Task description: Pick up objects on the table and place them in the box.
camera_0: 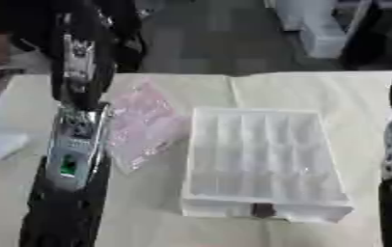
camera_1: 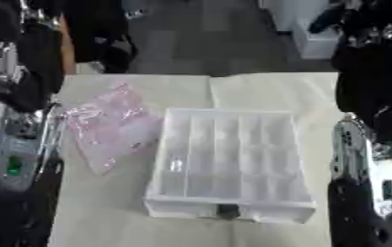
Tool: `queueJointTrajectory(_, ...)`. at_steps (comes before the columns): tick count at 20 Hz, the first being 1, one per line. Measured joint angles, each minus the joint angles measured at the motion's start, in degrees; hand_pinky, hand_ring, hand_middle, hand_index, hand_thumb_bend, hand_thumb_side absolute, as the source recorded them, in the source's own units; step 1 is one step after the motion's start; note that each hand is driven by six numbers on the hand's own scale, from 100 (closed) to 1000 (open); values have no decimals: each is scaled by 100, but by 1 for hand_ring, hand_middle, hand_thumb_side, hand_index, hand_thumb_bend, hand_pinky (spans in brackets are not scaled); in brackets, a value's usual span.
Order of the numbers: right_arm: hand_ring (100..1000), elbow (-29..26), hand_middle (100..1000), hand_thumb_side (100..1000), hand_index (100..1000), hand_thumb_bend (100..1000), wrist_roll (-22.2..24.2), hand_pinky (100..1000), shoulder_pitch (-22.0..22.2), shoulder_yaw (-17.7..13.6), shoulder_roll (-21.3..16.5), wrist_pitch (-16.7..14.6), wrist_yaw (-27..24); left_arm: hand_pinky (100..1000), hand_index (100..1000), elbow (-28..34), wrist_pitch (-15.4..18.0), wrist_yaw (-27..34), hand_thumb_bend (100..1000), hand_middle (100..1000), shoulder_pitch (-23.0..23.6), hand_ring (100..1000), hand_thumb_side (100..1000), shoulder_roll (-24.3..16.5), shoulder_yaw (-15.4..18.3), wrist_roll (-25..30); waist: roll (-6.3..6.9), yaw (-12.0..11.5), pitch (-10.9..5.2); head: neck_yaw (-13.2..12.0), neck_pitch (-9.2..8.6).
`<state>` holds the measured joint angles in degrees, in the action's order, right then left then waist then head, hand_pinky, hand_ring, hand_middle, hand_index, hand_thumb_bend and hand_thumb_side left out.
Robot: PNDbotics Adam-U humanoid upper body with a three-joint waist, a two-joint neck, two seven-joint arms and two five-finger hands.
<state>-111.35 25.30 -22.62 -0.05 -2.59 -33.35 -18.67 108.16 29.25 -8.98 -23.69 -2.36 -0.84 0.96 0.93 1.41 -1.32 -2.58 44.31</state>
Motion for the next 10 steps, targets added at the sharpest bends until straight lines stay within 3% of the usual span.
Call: queueJointTrajectory(10,780,0,896,830,800,100,44,526,0,0,0,-4,-7,882,987,-35,4,4,100,964,0,940,1000,0,5,19,2,-1,33,24,0)
